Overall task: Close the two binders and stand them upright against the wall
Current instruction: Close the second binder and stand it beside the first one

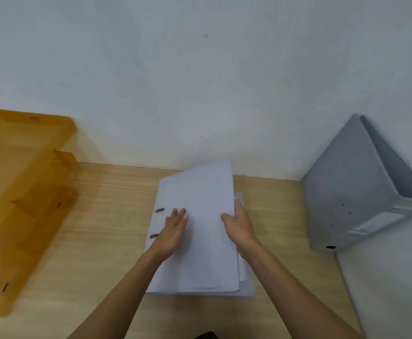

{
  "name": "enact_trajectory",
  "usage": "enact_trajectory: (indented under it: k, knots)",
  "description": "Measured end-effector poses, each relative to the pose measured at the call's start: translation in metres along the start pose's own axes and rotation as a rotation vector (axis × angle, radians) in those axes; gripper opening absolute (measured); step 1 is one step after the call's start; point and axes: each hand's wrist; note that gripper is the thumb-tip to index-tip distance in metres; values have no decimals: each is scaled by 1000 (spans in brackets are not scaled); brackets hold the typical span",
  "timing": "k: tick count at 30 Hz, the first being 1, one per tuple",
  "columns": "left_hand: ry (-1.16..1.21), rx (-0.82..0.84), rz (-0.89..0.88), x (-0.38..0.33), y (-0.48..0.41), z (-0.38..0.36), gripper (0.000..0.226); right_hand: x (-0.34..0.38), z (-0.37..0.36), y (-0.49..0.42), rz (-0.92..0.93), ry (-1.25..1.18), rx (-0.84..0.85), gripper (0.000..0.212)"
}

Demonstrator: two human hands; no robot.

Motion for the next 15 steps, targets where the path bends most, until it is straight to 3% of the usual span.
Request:
enact_trajectory:
  k: [5,9,12,15]
  knots:
    - [-237,-215,65,45,-8,-20,86,-67,40,-4,-155,-51,-96,43]
    - [-113,-311,120,58,-2,-33,104,-90,44,-4,-179,170,-172,63]
    - [-166,-307,135,61,2,-42,111,-96,33,-6,-29,583,-40,87]
    - [-144,-300,134,59,8,-48,113,-98,15,-10,69,697,196,81]
Point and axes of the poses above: each hand's wrist, its own y-axis away from the middle knuckle, its own z-axis out of the back of the hand, x = y × z, and after that the axes turned 1 degree about -z, right-handed
